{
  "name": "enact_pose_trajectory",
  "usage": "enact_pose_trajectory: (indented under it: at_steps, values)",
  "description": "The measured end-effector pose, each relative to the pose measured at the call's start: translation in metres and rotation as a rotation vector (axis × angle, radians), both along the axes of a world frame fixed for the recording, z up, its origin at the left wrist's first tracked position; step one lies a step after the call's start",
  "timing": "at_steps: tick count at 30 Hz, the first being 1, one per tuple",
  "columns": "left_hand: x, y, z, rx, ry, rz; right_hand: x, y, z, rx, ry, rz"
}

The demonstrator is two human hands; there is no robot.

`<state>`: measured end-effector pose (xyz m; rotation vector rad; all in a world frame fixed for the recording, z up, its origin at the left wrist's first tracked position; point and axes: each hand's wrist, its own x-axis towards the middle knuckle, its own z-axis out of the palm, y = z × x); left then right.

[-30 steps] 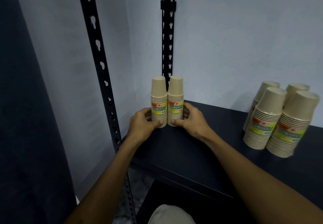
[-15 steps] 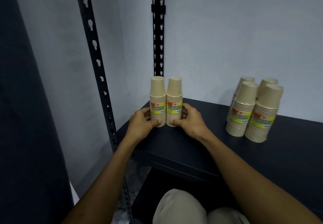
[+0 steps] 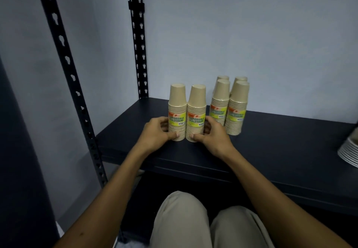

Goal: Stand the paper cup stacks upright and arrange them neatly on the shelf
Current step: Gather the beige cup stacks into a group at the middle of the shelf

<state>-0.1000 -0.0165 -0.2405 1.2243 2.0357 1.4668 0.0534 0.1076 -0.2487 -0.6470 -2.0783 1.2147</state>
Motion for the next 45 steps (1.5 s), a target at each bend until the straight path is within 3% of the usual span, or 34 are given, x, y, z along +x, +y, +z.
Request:
enact_pose_trajectory:
  at_steps: [10, 21, 33, 45]
  values:
    - [0.055, 0.033, -0.001, -0.001, 0.002, -0.124, 0.074, 0.01, 0.006, 0.128, -0.056, -0.133]
    - [0.07, 0.058, 0.001, -0.004, 0.03, -0.19, 0.096, 0.023, 0.012, 0.156, -0.084, -0.218]
    - [0.073, 0.063, -0.003, 0.037, -0.009, -0.158, 0.093, 0.029, 0.005, 0.111, -0.081, -0.28]
    - [0.075, 0.057, -0.009, 0.039, 0.153, -0.102, 0.104, 0.034, 0.002, 0.001, -0.035, -0.249]
